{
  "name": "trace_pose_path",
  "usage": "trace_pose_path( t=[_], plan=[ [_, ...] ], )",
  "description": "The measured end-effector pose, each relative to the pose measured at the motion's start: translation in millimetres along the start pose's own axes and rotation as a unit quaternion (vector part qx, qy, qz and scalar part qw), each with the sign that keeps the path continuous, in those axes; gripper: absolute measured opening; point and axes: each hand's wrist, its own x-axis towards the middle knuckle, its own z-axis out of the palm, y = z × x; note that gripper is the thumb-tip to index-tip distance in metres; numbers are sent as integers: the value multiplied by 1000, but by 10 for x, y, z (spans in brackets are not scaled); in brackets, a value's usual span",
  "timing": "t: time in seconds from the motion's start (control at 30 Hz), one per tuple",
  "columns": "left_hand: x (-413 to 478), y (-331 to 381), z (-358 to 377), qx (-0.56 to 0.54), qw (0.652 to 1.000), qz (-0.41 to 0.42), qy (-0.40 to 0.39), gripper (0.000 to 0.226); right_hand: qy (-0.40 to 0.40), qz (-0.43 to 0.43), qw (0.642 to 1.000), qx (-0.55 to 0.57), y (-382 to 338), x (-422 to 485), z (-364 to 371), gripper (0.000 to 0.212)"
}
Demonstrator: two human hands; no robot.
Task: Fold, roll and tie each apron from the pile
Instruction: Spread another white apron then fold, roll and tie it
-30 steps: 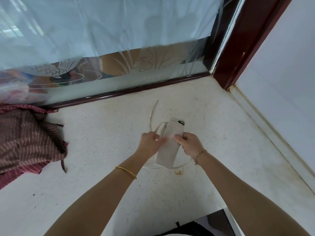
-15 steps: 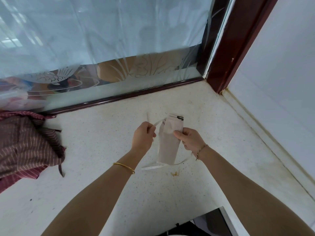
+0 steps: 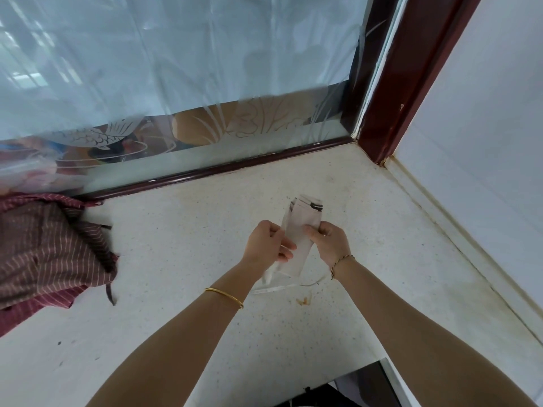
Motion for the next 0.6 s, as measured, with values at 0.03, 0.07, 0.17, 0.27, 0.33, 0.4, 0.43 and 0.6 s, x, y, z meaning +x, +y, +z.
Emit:
trace_pose_path(
  t=[0.03, 0.07, 0.17, 0.27, 0.33, 0.4, 0.43, 0.6],
  plan=[
    [-21, 20, 25, -36, 999, -18, -8, 8, 6, 5, 1000, 4, 1, 0, 12, 28],
    [-37, 35, 47, -64, 997, -32, -13, 8, 12, 8, 1000, 8, 2, 5, 26, 29],
    [-48, 51, 98, -79, 996, -45, -9, 7, 25, 12, 999, 24, 11, 22, 62, 38],
    [-32, 34, 103, -72, 996, -47, 0, 10, 20, 15, 999, 36, 26, 31, 74, 40],
    [-22, 19, 93, -61, 997, -54, 3, 10, 19, 20, 999, 41, 56, 46, 63, 39],
    [7, -2, 73, -38, 998, -51, 26, 10, 16, 24, 999, 43, 69, 54, 40, 39],
    [36, -16, 55, -23, 998, -42, 45, 11, 13, 26, 999, 43, 69, 57, 28, 38],
    [208, -97, -123, 0, 991, -32, 129, 9, -86, 66, 988, 114, 39, 46, -78, 20]
  ],
)
